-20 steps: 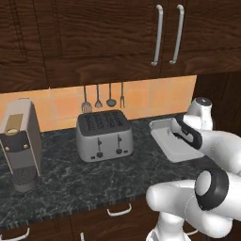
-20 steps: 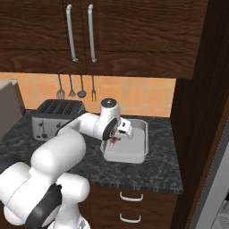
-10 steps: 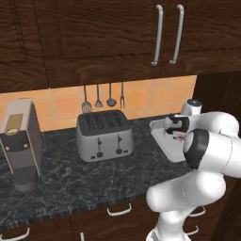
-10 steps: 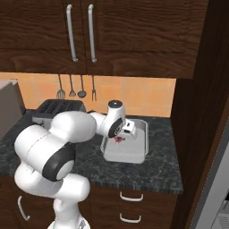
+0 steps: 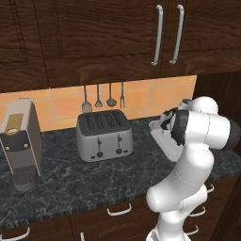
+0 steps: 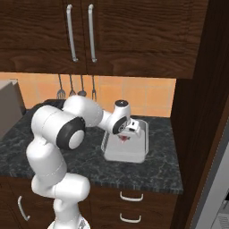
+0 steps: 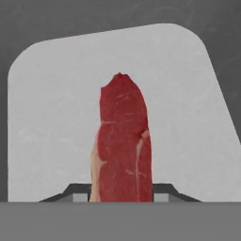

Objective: Place one lemon wedge and one steak in each tupperware on the nearby counter, to pack two identical lunches.

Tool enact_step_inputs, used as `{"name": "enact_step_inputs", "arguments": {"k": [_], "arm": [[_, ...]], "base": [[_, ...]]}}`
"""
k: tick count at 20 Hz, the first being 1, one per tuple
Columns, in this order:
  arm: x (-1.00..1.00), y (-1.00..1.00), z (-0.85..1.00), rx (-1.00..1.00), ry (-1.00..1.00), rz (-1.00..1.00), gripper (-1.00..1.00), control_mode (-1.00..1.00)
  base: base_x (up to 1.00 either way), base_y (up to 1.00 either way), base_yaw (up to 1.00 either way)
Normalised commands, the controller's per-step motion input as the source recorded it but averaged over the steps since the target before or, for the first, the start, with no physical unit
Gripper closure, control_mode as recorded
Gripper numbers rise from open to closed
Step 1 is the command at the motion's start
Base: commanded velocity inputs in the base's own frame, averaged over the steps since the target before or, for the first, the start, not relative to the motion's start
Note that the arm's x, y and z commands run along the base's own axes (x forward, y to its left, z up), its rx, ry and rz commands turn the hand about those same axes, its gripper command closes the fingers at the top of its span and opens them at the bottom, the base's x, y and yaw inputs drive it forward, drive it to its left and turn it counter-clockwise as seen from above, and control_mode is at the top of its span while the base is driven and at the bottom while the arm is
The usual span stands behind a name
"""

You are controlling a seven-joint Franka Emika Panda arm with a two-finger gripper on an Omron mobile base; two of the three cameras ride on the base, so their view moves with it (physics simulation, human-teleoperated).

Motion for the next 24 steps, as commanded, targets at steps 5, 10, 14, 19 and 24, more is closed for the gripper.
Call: {"name": "enact_step_inputs", "arguments": {"k": [5, 10, 14, 19, 24], "arm": [[0.22, 0.00, -0.43, 0.00, 0.08, 0.00, 1.00, -1.00], [0.04, 0.00, -0.31, 0.00, 0.05, 0.00, -1.00, -1.00], [-0.11, 0.00, 0.00, 0.00, -0.02, 0.00, -1.00, -1.00], [-0.42, 0.13, 0.14, 0.00, -0.10, 0.00, -1.00, -1.00], [-0.55, 0.33, 0.32, 0.00, -0.12, 0.00, -1.00, -1.00]], "base": [[0.00, 0.00, 0.00], [0.00, 0.00, 0.00], [0.00, 0.00, 0.00], [0.00, 0.00, 0.00], [0.00, 0.00, 0.00]]}}
